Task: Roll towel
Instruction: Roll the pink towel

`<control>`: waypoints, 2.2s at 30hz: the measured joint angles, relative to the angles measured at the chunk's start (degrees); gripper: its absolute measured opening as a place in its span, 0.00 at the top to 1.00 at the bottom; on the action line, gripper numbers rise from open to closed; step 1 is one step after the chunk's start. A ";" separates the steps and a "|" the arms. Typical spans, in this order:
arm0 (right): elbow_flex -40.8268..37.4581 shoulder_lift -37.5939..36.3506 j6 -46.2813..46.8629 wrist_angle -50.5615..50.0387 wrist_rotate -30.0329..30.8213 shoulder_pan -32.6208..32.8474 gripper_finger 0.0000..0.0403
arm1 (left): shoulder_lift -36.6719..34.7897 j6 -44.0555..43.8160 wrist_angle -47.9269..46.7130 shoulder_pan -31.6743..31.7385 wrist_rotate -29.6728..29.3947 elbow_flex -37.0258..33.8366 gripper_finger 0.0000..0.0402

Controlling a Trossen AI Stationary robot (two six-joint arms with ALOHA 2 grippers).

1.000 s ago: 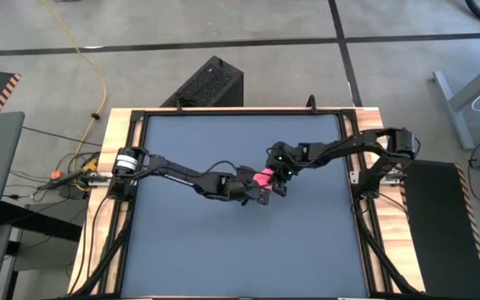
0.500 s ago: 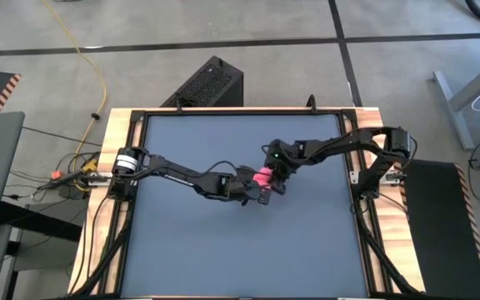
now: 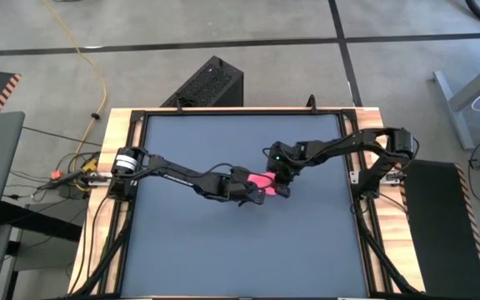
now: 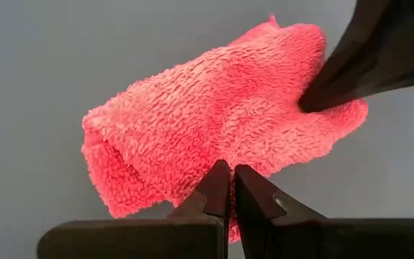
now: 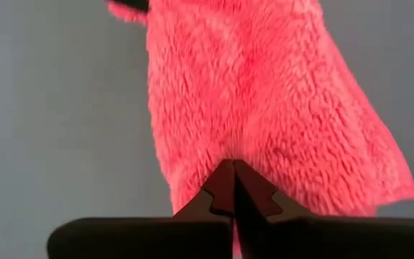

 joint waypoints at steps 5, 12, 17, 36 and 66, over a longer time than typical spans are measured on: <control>-0.14 -3.38 4.37 1.81 -5.67 -0.41 0.91 | -0.04 1.50 0.01 -0.55 -0.09 0.00 1.00; -0.10 -9.79 6.64 4.27 -7.63 -1.65 0.90 | -0.06 1.72 0.15 -0.55 -0.29 0.00 1.00; -0.08 -11.67 5.19 1.37 -6.77 0.63 0.90 | -0.06 2.20 0.61 -0.46 -0.29 0.00 1.00; -0.03 -5.69 0.65 -0.70 4.95 11.77 0.41 | -0.06 7.57 1.28 -1.16 3.08 0.00 1.00; -3.46 -6.65 -7.56 4.74 20.58 14.79 0.54 | -1.88 6.35 4.31 -4.41 1.64 -0.02 1.00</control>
